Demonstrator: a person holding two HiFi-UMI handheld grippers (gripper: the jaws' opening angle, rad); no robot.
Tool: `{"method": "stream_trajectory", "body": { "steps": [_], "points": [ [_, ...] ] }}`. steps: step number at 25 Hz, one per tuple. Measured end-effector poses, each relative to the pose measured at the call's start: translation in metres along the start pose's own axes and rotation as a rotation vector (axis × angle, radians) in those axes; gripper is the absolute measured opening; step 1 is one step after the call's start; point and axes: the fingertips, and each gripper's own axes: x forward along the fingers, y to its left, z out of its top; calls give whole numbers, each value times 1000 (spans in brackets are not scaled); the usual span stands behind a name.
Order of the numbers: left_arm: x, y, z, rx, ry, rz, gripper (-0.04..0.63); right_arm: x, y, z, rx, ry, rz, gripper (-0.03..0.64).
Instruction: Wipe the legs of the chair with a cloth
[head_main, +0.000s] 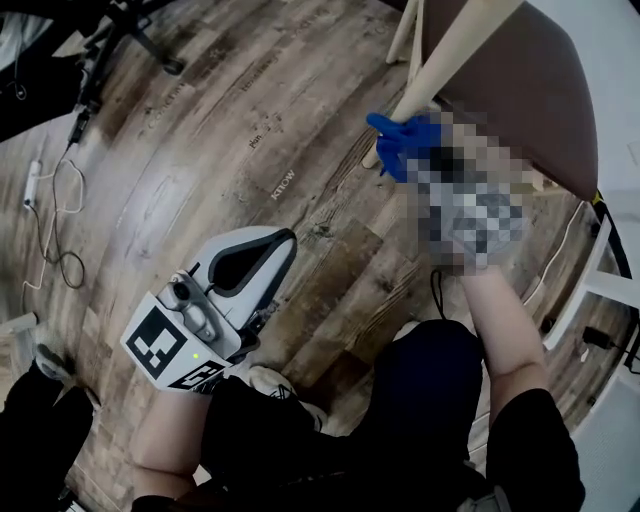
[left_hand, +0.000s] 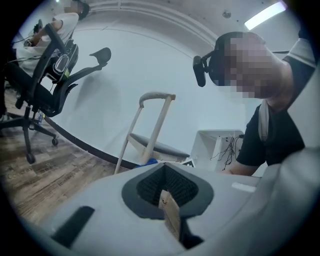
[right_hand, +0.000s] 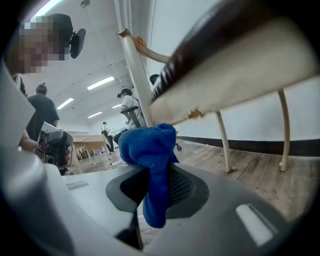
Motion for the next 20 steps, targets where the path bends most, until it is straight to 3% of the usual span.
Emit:
{"method": "stream_trajectory", "body": {
  "steps": [8, 20],
  "points": [
    [-20, 19, -12, -5, 38, 73, 5, 23, -64, -101, 45, 145, -74, 87],
    [-35, 31, -22, -16, 73, 151, 5, 58, -104, -241, 66, 453, -139, 87]
  ]
}}
